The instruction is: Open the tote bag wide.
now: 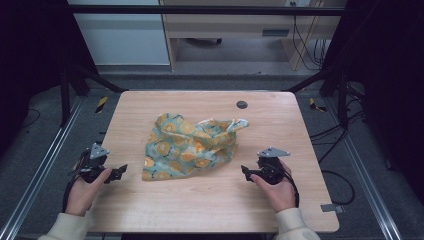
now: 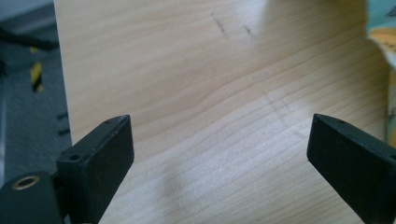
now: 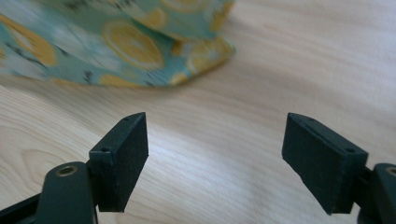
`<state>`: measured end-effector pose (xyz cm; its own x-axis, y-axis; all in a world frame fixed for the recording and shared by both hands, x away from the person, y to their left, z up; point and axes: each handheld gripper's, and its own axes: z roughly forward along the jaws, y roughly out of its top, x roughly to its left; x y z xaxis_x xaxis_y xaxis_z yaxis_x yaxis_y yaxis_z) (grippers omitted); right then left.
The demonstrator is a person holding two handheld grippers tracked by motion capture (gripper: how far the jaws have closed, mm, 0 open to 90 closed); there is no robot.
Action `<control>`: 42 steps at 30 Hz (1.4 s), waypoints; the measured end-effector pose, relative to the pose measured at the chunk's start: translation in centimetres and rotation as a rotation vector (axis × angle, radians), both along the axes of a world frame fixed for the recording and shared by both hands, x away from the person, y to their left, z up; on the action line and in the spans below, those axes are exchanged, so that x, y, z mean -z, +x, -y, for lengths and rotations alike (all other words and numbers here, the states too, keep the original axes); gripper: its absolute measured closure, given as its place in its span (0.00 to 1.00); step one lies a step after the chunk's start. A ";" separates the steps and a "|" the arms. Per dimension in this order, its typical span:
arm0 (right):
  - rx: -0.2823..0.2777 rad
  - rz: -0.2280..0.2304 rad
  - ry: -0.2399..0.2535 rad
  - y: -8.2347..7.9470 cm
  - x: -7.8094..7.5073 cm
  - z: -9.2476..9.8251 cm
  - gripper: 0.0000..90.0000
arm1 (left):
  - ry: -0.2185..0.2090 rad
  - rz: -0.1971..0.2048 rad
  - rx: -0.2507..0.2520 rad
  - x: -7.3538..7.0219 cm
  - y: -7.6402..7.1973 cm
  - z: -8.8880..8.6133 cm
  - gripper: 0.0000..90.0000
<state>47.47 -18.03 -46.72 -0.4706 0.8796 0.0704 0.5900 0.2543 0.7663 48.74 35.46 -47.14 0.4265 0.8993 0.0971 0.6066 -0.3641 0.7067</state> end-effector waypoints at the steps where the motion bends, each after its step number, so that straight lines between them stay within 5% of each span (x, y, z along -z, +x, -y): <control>1: -0.011 0.013 -0.008 0.0 -0.4 -0.2 0.26 | -0.013 -0.013 -0.005 0.2 0.1 -0.1 0.08; 5: -0.054 0.058 -0.026 -0.1 -2.4 -1.7 0.26 | -0.007 -0.028 -0.001 0.5 0.3 0.4 0.08; 6: -0.095 0.099 -0.041 -0.2 -4.4 -3.1 0.24 | -0.001 -0.028 0.009 0.4 0.3 0.7 0.08; 9: -0.150 0.141 -0.068 -0.2 -7.1 -5.4 0.21 | 0.012 -0.040 0.016 0.6 0.3 0.9 0.08; 12: -0.187 0.164 -0.100 0.1 -8.4 -6.8 0.20 | 0.012 -0.048 0.017 0.6 0.3 0.9 0.08; 14: -0.248 0.191 -0.146 0.8 -10.4 -9.4 0.18 | 0.009 -0.052 0.020 0.6 0.3 1.0 0.09; 22: -0.296 0.174 -0.268 4.1 -10.8 -13.3 0.19 | 0.010 -0.058 0.032 0.6 0.4 1.1 0.09; 28: -0.269 0.116 -0.352 5.4 -9.5 -14.2 0.34 | 0.008 -0.060 0.036 0.6 0.4 1.2 0.09; 33: -0.255 0.096 -0.336 6.0 -9.2 -14.0 0.72 | 0.014 -0.062 0.040 0.6 0.4 1.3 0.10; 36: -0.244 0.102 -0.283 6.2 -9.5 -13.6 0.91 | 0.013 -0.063 0.040 0.6 0.4 1.3 0.10; 42: -0.263 0.160 -0.135 5.0 -11.3 -13.0 1.00 | 0.012 -0.064 0.039 0.6 0.4 1.2 0.10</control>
<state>52.50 -5.00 -35.44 -0.6782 0.7231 -0.1311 0.3659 0.4870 0.7930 49.16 34.24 -47.72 0.4667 0.8808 0.0796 0.6357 -0.3966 0.6623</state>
